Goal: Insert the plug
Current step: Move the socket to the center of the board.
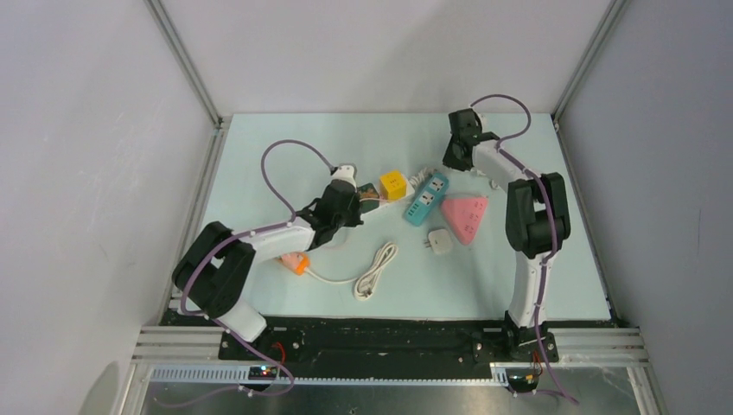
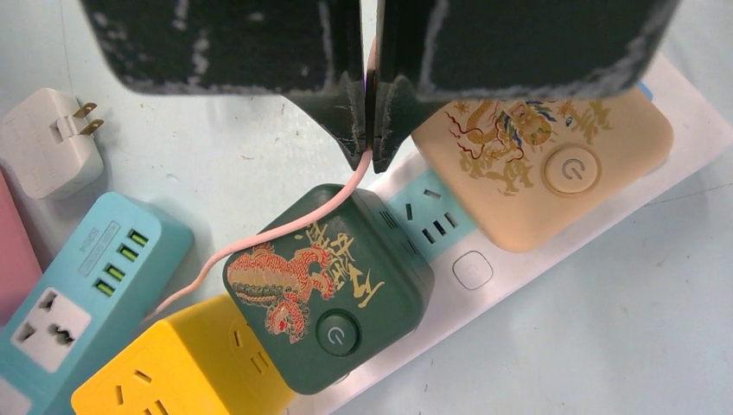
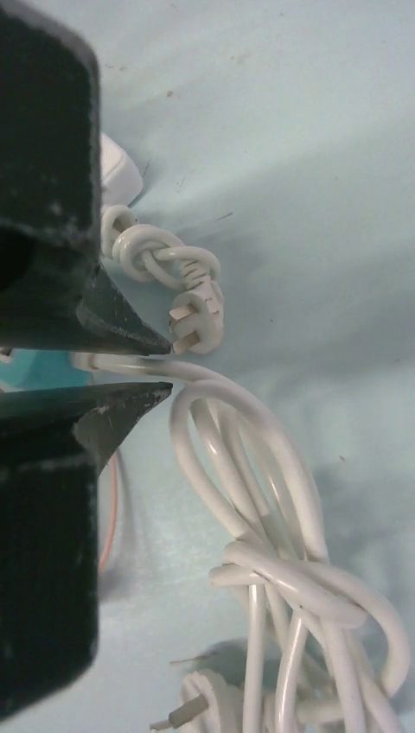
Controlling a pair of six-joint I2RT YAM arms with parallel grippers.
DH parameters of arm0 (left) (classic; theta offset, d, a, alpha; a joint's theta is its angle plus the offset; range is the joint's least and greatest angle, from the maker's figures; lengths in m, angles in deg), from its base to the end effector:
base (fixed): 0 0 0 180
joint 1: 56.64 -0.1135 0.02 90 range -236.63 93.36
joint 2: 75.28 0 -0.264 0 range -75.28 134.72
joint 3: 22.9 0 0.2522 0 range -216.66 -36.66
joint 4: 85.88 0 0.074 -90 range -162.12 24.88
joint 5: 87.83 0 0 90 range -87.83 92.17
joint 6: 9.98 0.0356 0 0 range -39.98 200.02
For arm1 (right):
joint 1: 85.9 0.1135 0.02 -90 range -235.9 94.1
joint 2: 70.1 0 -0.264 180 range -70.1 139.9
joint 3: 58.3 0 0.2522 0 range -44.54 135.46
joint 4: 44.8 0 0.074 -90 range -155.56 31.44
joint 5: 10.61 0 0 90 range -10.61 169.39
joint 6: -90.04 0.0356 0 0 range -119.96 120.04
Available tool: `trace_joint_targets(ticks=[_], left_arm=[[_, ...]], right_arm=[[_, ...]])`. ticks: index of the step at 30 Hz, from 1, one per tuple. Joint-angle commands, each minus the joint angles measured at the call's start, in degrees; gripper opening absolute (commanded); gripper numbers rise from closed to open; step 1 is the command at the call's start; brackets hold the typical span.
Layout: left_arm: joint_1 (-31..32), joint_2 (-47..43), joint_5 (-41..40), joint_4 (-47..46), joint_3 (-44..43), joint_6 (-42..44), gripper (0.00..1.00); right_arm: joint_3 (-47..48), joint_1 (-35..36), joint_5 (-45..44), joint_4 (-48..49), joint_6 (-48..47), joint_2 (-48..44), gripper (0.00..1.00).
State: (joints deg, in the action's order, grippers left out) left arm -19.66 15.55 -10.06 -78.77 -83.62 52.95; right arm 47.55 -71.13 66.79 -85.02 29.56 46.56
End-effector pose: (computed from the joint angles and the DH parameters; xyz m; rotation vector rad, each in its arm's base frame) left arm 0.2671 -0.1917 0.1851 0.0744 2.2290 -0.3837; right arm 0.4415 0.1084 0.2176 0.4064 2.3995 0.0757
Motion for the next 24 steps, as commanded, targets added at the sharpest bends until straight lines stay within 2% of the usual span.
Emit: trace_joint_targets(ticks=[1, 2, 4, 10, 13, 14, 19, 21, 24], left_arm=[[-0.7, 0.2, -0.4, -1.3, -2.6, 0.1, 0.01], [-0.8, 0.2, -0.3, -1.2, -2.7, 0.2, 0.01], [-1.0, 0.1, 0.2, -1.2, -2.9, 0.5, 0.02], [-1.1, -0.4, 1.5, -1.1, -3.0, 1.0, 0.08], [-1.1, -1.6, 2.1, -1.1, -2.8, 1.1, 0.18], [-1.1, -1.8, 2.1, -1.0, -2.7, 1.2, 0.23], [-1.9, -2.2, 0.9, 0.1, -2.8, 1.8, 0.32], [-2.6, -2.4, 1.2, 0.3, -2.6, 2.2, 0.39], [-2.7, -4.7, 1.0, 0.4, -1.6, 2.7, 0.63]], right_arm=[[3.0, 1.1, 5.0, -1.5, -6.3, 1.3, 0.31], [2.9, 1.2, 5.5, -1.3, -6.8, 0.7, 0.40], [2.6, 1.1, 7.2, -1.4, -6.8, -0.2, 0.50], [2.0, 0.6, 7.4, -4.5, -4.6, -4.1, 0.71], [-1.4, 0.6, 6.4, -5.5, -3.8, -8.5, 0.80], [-2.9, 0.7, 5.8, -5.9, -3.7, -9.3, 0.81], [-10.9, 1.1, 0.1, -8.1, 0.1, -16.1, 0.84], [-16.0, 0.8, -1.5, -7.5, 2.9, -19.6, 0.84], [-24.6, -0.2, -1.1, -4.6, 6.4, -26.1, 0.85]])
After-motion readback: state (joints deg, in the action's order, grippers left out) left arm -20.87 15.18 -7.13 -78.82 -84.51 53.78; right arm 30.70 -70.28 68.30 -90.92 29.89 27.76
